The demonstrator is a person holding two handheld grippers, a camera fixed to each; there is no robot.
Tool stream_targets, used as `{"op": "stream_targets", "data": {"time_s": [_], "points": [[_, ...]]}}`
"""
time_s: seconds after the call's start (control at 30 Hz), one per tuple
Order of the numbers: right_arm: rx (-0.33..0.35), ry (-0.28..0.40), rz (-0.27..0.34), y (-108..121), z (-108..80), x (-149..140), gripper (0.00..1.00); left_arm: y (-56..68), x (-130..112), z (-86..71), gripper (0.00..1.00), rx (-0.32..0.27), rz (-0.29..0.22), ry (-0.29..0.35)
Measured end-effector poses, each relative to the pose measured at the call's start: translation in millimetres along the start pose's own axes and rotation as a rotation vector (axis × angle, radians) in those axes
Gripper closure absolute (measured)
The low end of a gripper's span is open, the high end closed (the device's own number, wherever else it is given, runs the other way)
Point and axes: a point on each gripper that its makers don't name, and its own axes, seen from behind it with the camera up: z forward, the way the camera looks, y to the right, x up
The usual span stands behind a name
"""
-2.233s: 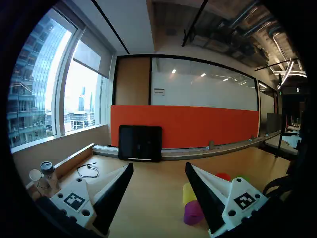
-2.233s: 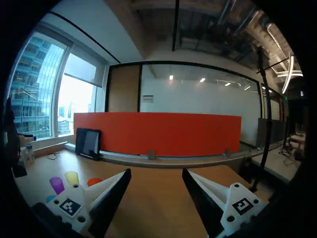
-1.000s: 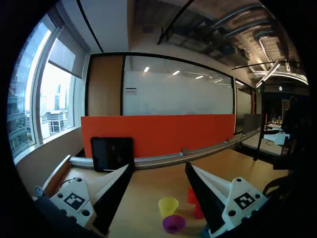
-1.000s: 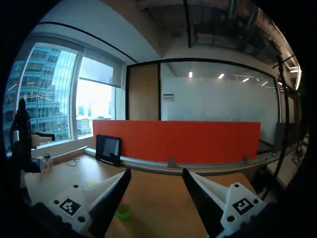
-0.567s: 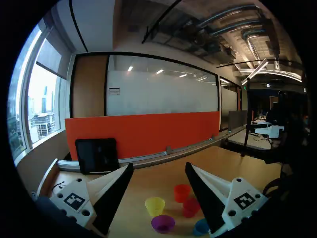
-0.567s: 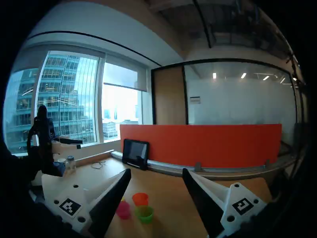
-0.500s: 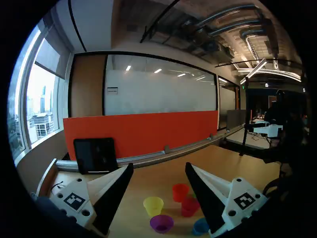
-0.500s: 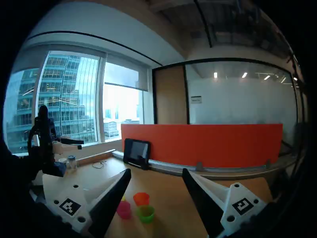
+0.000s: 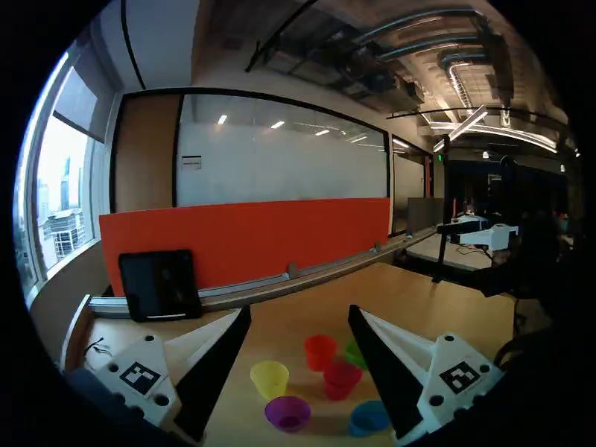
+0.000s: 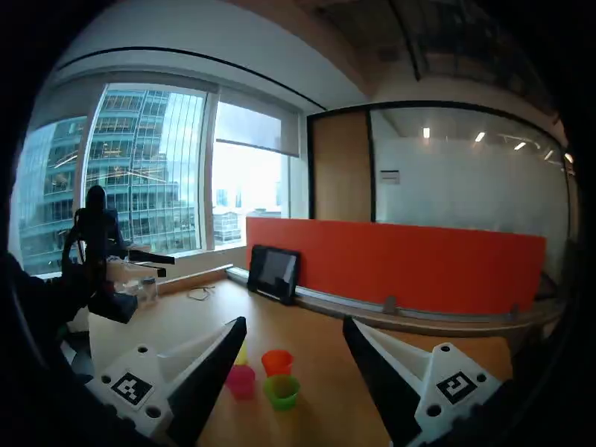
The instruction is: Pour water
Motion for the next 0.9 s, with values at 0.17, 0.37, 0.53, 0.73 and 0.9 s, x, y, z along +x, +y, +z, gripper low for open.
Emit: {"op": "stream_targets", "data": {"time_s": [0.17, 0.37, 0.53, 0.73, 0.9], "points": [[0.014, -0.026, -0.007, 1, 4.8, -6, 0.00, 7.1, -11, 0.7, 0.03, -0.035, 0.017, -0.023], [0.046, -0.055, -0.013, -4, 10.8, -16, 0.00, 16.8, -25, 2.5, 0.03, -0.078, 0.031, -0.042], [0.078, -0.079, -0.027, -9, 14.2, -26, 0.00, 27.2, -37, 4.0, 0.03, -0.117, 0.035, -0.059], [0.098, -0.112, -0.051, -10, 16.1, -40, 0.00, 39.1, -54, 7.7, 0.03, -0.154, 0.052, -0.085], [0.108, -0.135, -0.054, -8, 18.6, -48, 0.00, 47.8, -66, 9.2, 0.03, -0.178, 0.058, -0.099]]}}
